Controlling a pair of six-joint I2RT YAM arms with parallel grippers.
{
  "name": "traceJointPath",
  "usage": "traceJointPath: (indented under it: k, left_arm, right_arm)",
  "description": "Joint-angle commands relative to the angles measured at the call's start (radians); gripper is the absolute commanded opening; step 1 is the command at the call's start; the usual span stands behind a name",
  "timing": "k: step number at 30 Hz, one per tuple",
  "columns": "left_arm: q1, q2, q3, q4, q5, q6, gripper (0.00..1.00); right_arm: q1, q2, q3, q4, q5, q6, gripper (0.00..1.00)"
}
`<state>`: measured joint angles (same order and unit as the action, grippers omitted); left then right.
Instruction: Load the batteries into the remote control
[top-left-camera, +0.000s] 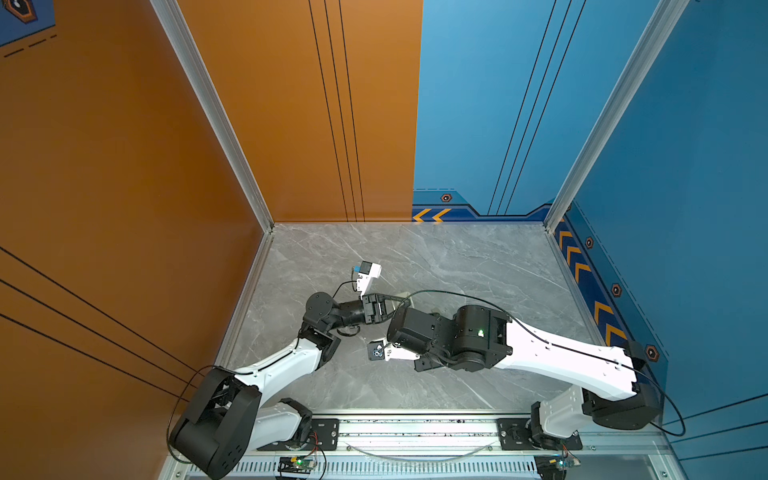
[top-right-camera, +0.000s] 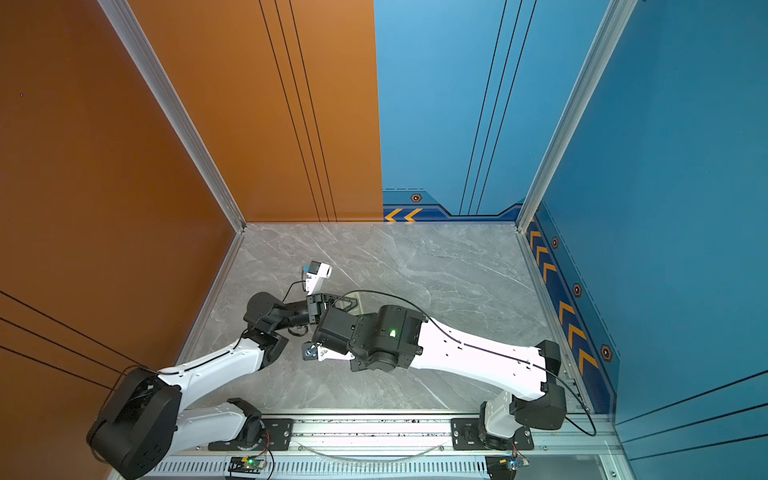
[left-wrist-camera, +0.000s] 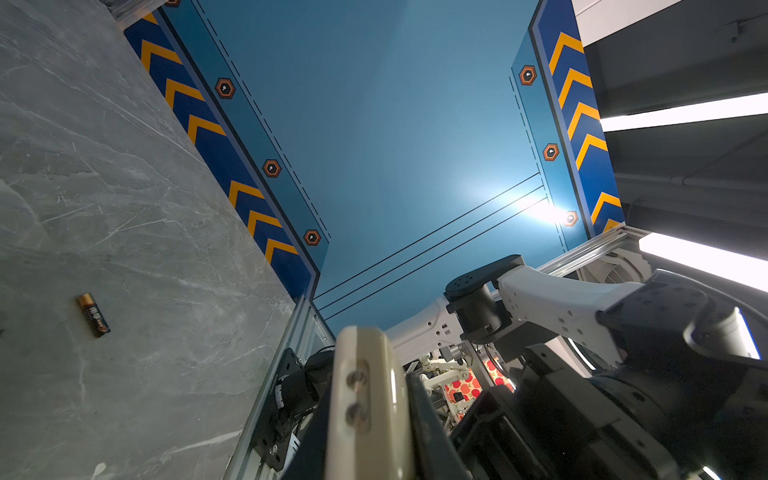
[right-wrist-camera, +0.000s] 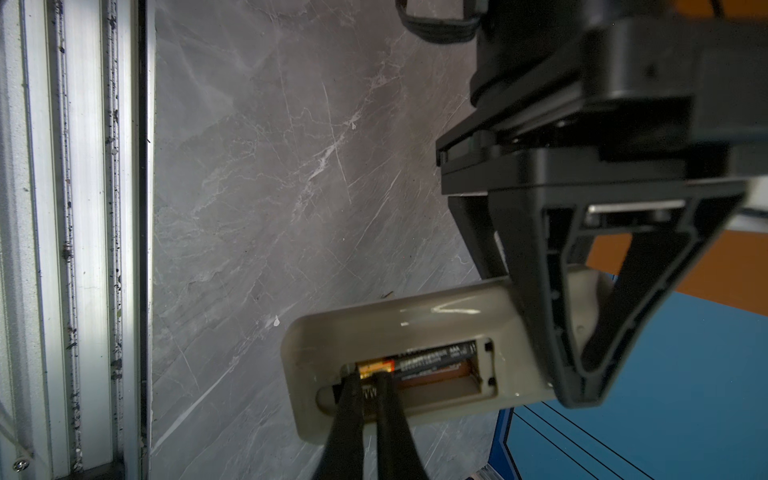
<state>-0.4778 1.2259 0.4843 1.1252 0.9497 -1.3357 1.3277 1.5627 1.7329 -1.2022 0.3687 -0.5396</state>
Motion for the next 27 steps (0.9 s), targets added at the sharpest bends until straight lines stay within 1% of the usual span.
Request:
traceJointPath:
  k: [1,9,14,18,21,24,27]
  left_arm:
    - [-0.012,-0.033,-0.005,0.053,0.06,-0.015,0.0]
    - [-0.011,-0.029,-0.005,0.054,0.06,-0.014,0.0]
    - [-0.012,-0.028,-0.004,0.053,0.06,-0.013,0.0]
    - [-0.011,-0.025,-0.004,0.053,0.061,-0.013,0.0]
    - [-0.012,-0.024,-0.006,0.046,0.06,-0.007,0.0]
    - [-0.01,-0.029,-0.004,0.023,0.057,0.008,0.0]
    - [-0.007,-0.037,-0.002,-0.01,0.057,0.028,0.0]
  right_arm:
    - [-0.025,0.028,0.022,0.039,0.059,0.007,0.05]
    - [-0.032,0.036,0.027,0.039,0.057,0.011,0.02]
    - [-0.038,0.043,0.028,0.039,0.068,0.016,0.01]
    - [-0.041,0.054,0.034,0.039,0.101,0.024,0.01]
    - [-0.041,0.054,0.034,0.039,0.1,0.024,0.01]
    - [-0.035,0.05,0.033,0.039,0.093,0.026,0.03]
    - [-0.03,0.041,0.03,0.039,0.089,0.027,0.1]
